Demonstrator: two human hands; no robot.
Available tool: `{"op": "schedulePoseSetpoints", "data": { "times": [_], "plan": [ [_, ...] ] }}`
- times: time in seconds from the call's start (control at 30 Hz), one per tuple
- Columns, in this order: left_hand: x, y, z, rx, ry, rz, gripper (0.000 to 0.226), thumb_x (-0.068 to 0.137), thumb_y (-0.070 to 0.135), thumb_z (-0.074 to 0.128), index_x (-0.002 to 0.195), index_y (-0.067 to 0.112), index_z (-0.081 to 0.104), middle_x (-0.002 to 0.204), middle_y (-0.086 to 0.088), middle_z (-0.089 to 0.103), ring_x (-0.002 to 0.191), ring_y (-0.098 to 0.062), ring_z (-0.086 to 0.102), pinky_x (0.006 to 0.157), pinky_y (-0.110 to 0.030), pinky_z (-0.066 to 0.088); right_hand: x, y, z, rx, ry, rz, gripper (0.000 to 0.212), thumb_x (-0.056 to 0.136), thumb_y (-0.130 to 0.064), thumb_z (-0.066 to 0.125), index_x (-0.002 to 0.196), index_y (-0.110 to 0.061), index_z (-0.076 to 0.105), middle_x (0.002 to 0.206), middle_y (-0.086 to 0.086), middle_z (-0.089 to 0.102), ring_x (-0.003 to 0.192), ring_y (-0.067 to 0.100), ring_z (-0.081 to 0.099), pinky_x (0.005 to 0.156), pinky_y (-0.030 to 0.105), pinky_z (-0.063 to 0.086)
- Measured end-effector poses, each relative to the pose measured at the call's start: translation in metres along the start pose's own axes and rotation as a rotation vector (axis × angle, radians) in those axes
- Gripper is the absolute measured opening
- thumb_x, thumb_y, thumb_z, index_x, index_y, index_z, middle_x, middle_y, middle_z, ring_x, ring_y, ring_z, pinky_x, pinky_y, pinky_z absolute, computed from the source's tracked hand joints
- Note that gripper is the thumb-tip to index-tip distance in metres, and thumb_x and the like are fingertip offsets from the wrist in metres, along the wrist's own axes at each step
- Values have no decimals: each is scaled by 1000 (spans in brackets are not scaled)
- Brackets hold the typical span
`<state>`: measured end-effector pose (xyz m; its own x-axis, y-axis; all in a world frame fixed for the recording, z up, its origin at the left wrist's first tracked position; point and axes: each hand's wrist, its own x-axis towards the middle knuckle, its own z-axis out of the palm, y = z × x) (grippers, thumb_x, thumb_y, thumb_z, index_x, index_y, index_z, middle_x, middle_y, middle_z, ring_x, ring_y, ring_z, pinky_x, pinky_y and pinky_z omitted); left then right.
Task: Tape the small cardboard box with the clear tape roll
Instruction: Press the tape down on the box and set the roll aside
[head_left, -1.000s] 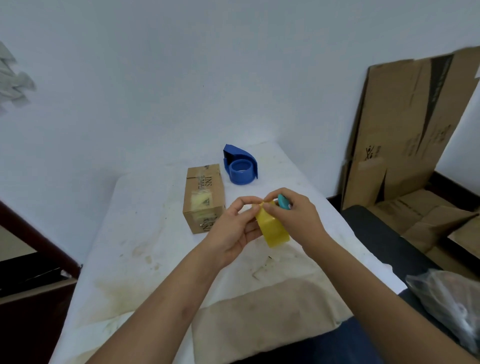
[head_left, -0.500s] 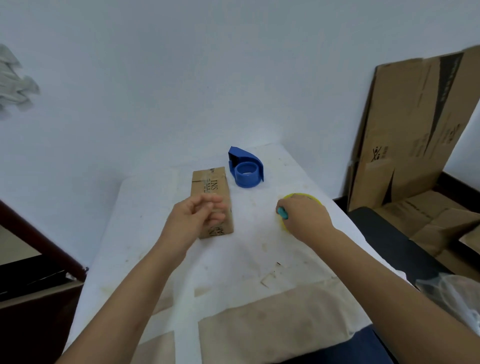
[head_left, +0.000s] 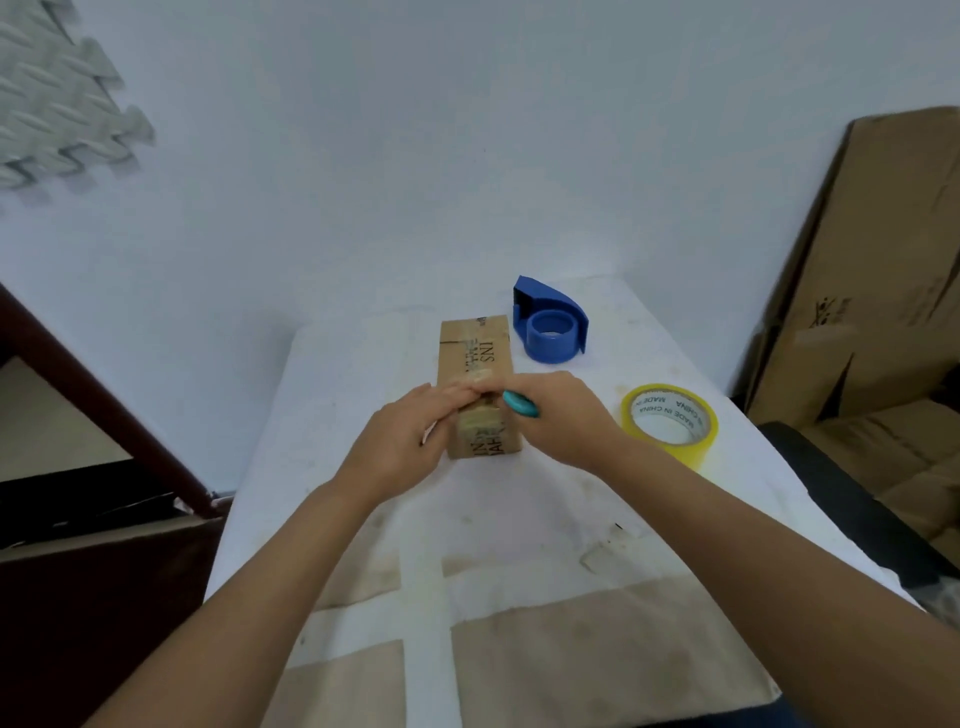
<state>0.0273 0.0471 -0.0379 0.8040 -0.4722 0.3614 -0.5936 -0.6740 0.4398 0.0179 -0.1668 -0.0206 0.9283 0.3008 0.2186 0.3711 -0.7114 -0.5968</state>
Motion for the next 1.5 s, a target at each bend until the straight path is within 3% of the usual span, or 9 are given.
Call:
{"op": "schedulePoseSetpoints", "data": {
  "times": [0.13,0.23,0.37,0.63,0.93,1.07,1.2,1.37,1.5],
  "plan": [
    [2,-4,11,-31,33,33,33,98,28,50,127,24,64,136,9,61,127,-6,53,103,-24,45,-8,18,11,48,124,-22,41,88,-13,55,123,-32,64,115,0,74,99,19,70,81,39,58],
    [12,3,20,-12,125,50,34,95,39,50,107,15,70,113,4,69,105,-14,57,91,-29,47,-9,21,19,131,177,-9,36,91,-13,56,120,-32,66,113,-2,74,98,15,70,80,37,59],
    [23,-3,31,100,206,93,31,89,44,58,93,15,66,89,5,61,83,-16,46,73,-34,46,-8,23,22,191,189,-10,31,93,-15,56,117,-30,68,114,-2,74,100,13,70,82,34,60],
    [25,-14,39,194,191,162,39,86,50,57,98,13,62,93,-1,58,83,-21,45,70,-40,47,-7,28,24,259,205,29,28,93,-17,56,115,-28,70,114,0,74,99,14,70,83,35,60],
    [21,-18,35,327,111,210,48,80,54,62,115,24,48,102,-2,54,87,-22,44,73,-41,46,-6,28,28,304,238,38,28,93,-16,56,114,-26,71,113,-1,74,102,12,69,87,32,59],
    [21,-3,44,321,231,81,51,75,62,62,102,20,54,96,-1,54,86,-19,44,72,-33,38,-6,27,30,303,259,29,27,93,-15,56,114,-25,72,112,-1,74,102,10,69,85,24,58],
    [26,6,54,369,334,27,46,80,57,56,93,13,55,90,-5,53,80,-21,44,65,-32,39,-7,26,29,315,250,36,28,94,-15,56,115,-25,72,114,-3,74,103,7,68,87,16,54],
    [24,4,52,426,299,63,48,79,58,62,98,15,53,92,-7,55,81,-24,48,66,-35,39,-7,25,28,314,246,42,29,95,-16,56,118,-26,70,113,-2,74,101,8,69,88,25,57],
    [16,-5,48,432,202,112,53,77,51,71,115,21,49,108,-3,55,94,-24,50,77,-36,37,-7,26,27,300,241,43,30,93,-16,55,117,-27,70,114,-1,74,102,11,68,87,31,58]
  ]
}}
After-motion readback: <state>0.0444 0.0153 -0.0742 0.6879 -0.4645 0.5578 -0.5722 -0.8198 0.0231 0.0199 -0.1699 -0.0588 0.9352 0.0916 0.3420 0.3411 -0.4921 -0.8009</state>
